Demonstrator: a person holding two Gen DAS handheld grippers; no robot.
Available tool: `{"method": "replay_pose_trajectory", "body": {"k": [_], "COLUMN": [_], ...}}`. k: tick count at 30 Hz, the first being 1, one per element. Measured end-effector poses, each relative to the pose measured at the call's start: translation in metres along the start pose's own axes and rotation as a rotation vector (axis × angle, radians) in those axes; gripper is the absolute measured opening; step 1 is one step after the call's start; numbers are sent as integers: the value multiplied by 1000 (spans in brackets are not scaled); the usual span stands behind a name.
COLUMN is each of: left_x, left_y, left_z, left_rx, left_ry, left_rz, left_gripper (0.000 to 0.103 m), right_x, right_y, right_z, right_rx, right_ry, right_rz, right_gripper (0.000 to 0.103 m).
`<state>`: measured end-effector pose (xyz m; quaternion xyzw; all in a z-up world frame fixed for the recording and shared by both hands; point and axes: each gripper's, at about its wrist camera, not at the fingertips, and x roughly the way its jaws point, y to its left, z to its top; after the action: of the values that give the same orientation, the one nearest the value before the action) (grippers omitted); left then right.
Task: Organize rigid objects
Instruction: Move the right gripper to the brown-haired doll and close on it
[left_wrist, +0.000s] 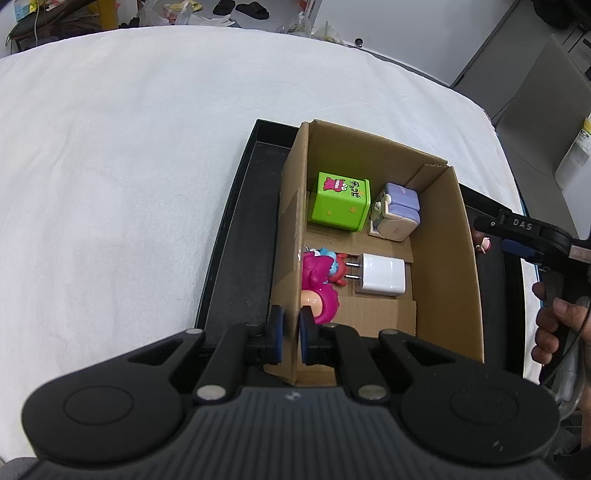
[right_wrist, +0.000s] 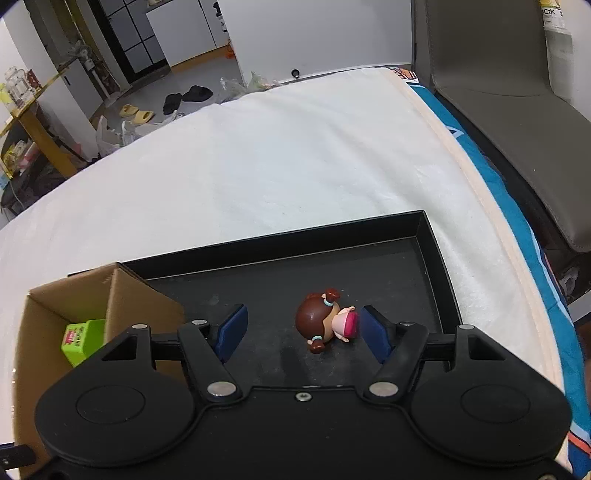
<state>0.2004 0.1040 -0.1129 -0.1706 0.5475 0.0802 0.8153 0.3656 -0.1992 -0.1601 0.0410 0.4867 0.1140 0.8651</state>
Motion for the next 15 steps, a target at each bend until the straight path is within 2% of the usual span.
{"method": "replay_pose_trajectory", "body": {"k": [9,10,13,15], "left_x": [-1,-1,-1,-1], "left_y": [-2,-3,-4,-5], "left_z": [-1,-2,-2,-1], "left_rx": [-5,-5,-5,-4], "left_ry": [-7,-8,-11,-9], "left_rz": [12,14,21,25], "left_gripper": [8,8,8,8], "right_x": [17,18,23,22], "right_y": [-3,-4,-7,-11], "right_z": [-9,-9,-12,-14], "right_rx": [-19,-24,-20,-9], "right_ry": [0,0,9,10], "right_rz": [-53,-58,-55,-44], "right_gripper": [62,60,44,44]}}
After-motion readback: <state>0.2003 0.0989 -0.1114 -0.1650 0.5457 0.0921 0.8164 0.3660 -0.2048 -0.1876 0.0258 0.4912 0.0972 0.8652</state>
